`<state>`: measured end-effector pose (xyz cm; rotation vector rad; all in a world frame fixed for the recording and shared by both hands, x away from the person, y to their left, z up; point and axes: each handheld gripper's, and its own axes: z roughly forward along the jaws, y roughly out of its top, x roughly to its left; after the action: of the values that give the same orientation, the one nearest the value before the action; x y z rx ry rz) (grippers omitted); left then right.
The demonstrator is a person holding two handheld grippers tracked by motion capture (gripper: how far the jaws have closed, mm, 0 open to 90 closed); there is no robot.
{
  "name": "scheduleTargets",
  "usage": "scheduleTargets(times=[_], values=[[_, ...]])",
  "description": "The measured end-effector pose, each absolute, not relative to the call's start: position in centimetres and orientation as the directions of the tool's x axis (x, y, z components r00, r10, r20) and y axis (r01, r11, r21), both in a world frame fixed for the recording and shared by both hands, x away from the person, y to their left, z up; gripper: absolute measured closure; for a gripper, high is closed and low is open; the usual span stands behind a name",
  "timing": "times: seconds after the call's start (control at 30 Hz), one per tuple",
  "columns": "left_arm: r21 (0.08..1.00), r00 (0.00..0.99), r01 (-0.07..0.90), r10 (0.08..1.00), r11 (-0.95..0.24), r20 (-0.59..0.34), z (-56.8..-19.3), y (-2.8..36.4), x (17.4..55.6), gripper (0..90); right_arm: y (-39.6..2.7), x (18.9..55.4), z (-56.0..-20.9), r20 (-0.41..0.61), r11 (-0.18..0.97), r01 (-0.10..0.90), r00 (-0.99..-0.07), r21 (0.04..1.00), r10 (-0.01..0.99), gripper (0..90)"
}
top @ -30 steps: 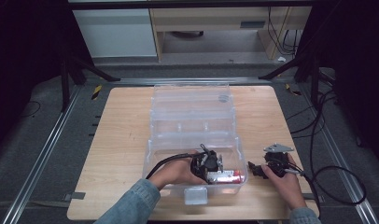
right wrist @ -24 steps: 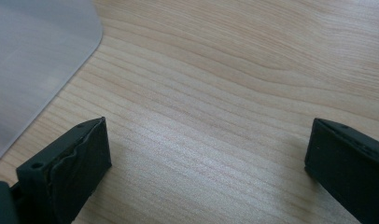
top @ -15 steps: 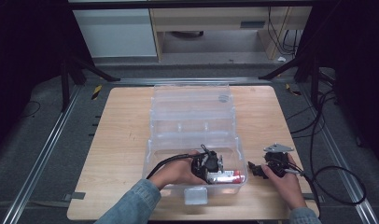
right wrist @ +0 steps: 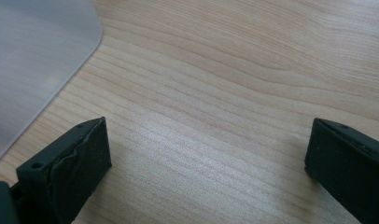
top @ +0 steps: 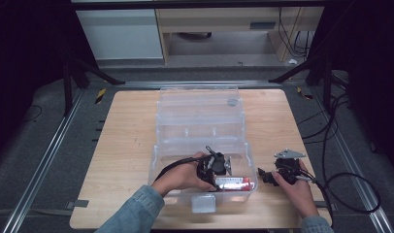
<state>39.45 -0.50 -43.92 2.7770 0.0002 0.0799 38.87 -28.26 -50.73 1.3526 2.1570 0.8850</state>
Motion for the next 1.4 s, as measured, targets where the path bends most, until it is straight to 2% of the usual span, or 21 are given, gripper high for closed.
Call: scheduleTargets(times=[0.4,0.53,0.7,0.87,1.03,1.13,1.23,1.4], values=[[0.447,0.989,0.004,0.071,-0.894,0.133,-41.4,0.9,38.2,35.6,-28.3,38.9,-50.7,-0.032,0.316,0.622,-0.423,0.716,0.905,0.5],[0.511,0.986,0.024,0.104,-0.859,0.129,-40.6,1.7,37.7,34.2,-28.3,38.9,-50.7,-0.033,0.317,0.621,-0.424,0.717,0.905,0.5],[0.517,0.983,0.043,0.128,-0.855,0.129,-40.1,2.6,37.4,32.5,-28.3,38.9,-50.7,-0.033,0.319,0.621,-0.427,0.716,0.904,0.5],[0.568,0.975,0.073,0.177,-0.820,0.130,-39.1,4.2,37.1,28.8,-28.3,38.9,-50.7,-0.033,0.321,0.619,-0.430,0.717,0.902,0.5],[0.604,0.969,0.102,0.217,-0.790,0.120,-38.7,5.6,36.9,29.4,-28.3,38.9,-50.7,-0.033,0.321,0.619,-0.430,0.717,0.902,0.5],[0.657,0.967,0.107,0.232,-0.746,0.107,-38.6,6.8,36.2,30.1,-28.3,38.9,-50.7,-0.033,0.321,0.619,-0.430,0.717,0.902,0.5],[0.656,0.963,0.096,0.236,-0.748,0.128,-38.6,7.4,35.7,31.1,-28.3,38.9,-50.7,-0.033,0.321,0.619,-0.430,0.716,0.902,0.5],[0.658,0.943,0.119,0.291,-0.743,0.159,-38.5,8.5,34.5,29.5,-28.3,38.8,-50.7,-0.032,0.321,0.621,-0.429,0.715,0.903,0.6]])
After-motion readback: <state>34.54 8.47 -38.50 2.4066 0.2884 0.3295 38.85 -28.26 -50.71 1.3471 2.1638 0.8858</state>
